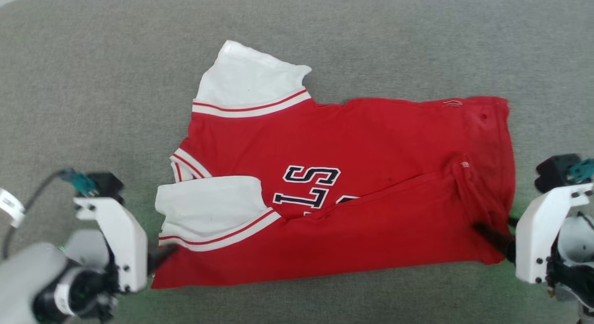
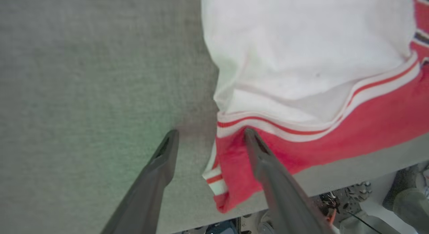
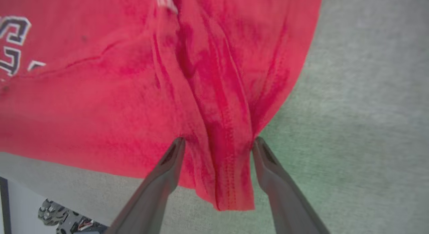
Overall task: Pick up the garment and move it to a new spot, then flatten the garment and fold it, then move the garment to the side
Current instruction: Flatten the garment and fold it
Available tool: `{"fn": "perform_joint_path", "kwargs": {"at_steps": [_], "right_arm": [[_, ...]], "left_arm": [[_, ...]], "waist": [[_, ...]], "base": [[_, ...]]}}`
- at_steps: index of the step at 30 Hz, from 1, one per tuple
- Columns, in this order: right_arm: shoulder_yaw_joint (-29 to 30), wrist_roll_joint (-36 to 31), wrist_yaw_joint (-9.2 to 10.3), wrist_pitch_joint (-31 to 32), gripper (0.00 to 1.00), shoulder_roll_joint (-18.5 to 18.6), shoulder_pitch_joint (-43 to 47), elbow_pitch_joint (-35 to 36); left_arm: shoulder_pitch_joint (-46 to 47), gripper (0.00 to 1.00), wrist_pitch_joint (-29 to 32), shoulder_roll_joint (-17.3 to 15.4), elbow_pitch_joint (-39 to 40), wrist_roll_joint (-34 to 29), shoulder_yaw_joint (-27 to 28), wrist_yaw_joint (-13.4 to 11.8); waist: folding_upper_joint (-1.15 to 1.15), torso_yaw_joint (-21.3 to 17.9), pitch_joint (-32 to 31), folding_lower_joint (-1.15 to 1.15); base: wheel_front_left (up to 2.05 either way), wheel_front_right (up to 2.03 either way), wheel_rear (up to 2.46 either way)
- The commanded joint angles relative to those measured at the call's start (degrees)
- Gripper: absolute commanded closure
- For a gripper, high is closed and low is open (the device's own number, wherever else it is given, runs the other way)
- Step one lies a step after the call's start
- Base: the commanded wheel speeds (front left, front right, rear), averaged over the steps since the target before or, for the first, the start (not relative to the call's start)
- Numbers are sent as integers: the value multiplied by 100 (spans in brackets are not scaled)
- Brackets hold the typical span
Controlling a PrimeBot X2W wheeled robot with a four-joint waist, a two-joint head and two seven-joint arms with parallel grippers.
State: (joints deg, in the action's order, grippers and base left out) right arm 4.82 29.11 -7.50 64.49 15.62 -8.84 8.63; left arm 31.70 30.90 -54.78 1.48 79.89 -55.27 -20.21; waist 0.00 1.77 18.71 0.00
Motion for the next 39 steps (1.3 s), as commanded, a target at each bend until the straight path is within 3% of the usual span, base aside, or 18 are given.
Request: {"fn": "perform_joint_path", "kwargs": {"at_steps": [1, 7, 11, 18, 26, 34, 39], "right_arm": [[8, -13, 2, -124, 0, 17, -54, 70], [-7, -18, 2, -991, 0, -59, -94, 586], [-76, -157, 2, -1837, 0, -125, -117, 825], [-242, -658, 2, -3518, 0, -283, -257, 831], [-157, -1284, 1, -5187, 0, -790, -472, 333], [-387, -1280, 2, -5577, 0, -1032, -633, -98], [-638, -1133, 2, -5482, 0, -1023, -743, -259]], "left_arm": [[139, 0, 36, -73, 68, -109, 56, -40], [607, 0, 306, -484, 446, -288, 234, -175], [1028, 0, 474, -562, 387, -440, 330, -66], [1849, 0, 732, -331, -367, -776, 402, 374], [2664, 0, 689, 88, -1690, -1177, 358, 1203], [3383, 0, 670, 394, -3165, -1715, 111, 1918], [3692, 0, 615, 610, -4074, -1843, 58, 2137]], "waist": [[0, -69, -52, 0], [0, -385, -132, 0], [0, -687, -113, 0], [0, -1292, 8, 0], [0, -1845, 283, 0], [0, -2168, 637, 0], [0, -2290, 833, 0]], "base": [[0, 0, 0], [0, 0, 0], [0, 0, 0], [0, 0, 0], [0, 0, 0], [0, 0, 0], [0, 0, 0]]}}
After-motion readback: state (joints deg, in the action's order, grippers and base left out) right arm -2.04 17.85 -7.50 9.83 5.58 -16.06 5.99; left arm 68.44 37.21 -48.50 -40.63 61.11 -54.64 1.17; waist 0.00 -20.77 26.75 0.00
